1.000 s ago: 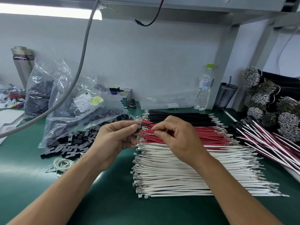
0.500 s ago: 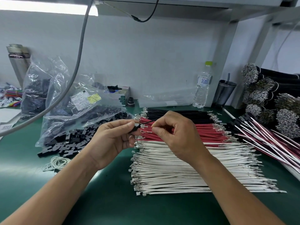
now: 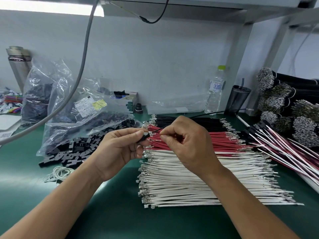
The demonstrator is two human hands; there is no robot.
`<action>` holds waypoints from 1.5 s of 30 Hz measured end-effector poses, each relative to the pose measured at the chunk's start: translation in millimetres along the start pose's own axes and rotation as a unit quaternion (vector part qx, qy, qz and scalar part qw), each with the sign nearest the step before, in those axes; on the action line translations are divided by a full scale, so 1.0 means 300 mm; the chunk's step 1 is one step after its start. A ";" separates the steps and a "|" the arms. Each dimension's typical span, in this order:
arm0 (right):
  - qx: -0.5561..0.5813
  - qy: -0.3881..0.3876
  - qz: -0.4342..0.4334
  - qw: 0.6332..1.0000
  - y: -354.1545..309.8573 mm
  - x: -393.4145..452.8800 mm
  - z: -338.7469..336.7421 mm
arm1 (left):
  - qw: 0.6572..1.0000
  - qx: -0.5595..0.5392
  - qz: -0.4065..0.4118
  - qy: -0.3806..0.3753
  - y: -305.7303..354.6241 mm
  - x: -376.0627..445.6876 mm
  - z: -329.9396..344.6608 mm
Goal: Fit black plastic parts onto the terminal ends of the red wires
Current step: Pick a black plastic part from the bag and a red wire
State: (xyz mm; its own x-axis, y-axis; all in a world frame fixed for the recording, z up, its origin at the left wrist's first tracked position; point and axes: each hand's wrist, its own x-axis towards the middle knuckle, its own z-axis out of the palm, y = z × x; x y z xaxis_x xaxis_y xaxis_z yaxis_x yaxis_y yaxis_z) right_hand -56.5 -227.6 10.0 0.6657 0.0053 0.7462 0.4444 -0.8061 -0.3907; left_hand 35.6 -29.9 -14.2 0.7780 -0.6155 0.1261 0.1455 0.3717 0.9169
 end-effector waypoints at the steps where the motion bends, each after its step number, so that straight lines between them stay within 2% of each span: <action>1: -0.013 -0.002 -0.011 1.000 -0.003 0.000 0.000 | 1.000 0.001 -0.001 -0.001 -0.001 0.000 0.000; 8: -0.009 0.018 -0.016 1.000 0.002 0.000 -0.012 | 1.000 -0.004 -0.011 0.002 0.000 0.000 0.000; 13: -0.078 -0.004 -0.065 0.995 -0.011 -0.002 -0.011 | 1.000 0.001 -0.015 0.005 0.005 -0.002 0.000; 18: -0.184 -0.017 -0.142 0.973 -0.024 0.002 -0.020 | 0.999 0.019 -0.032 0.009 0.009 -0.006 -0.002; 20: -0.179 -0.018 -0.128 0.975 -0.037 -0.006 -0.004 | 0.999 0.016 -0.045 0.016 0.007 -0.005 -0.002; 24: -0.088 0.007 -0.030 0.996 -0.030 -0.014 0.021 | 0.998 -0.001 -0.068 0.013 0.001 0.001 0.007; 28: -0.112 -0.009 -0.044 0.993 -0.045 -0.031 0.053 | 0.997 -0.009 -0.070 0.015 -0.009 0.000 0.019; 31: -0.105 -0.013 -0.011 0.994 -0.034 -0.026 0.052 | 0.998 0.054 -0.016 0.036 -0.007 -0.006 0.037; 34: -0.086 -0.023 0.027 0.996 -0.001 -0.021 0.031 | 0.973 0.207 0.085 0.059 -0.002 -0.013 0.045; 36: -0.080 -0.031 0.033 0.996 0.007 -0.022 0.025 | 0.961 0.250 0.103 0.060 -0.003 -0.016 0.042; 42: -0.054 -0.047 0.012 0.997 -0.011 -0.024 0.044 | 0.960 0.255 0.098 0.060 -0.007 -0.022 0.041; 45: -0.077 -0.047 -0.010 0.996 -0.019 -0.022 0.026 | 0.961 0.248 0.105 0.061 -0.010 -0.025 0.052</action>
State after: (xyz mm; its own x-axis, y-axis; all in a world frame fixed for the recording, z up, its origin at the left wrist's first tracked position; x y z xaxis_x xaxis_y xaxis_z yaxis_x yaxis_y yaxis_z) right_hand -58.9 -218.4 3.1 0.7144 0.0725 0.6960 0.3662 -0.8863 -0.2836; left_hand 20.0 -37.2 -12.0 0.8281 -0.4665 0.3108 -0.3083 0.0841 0.9476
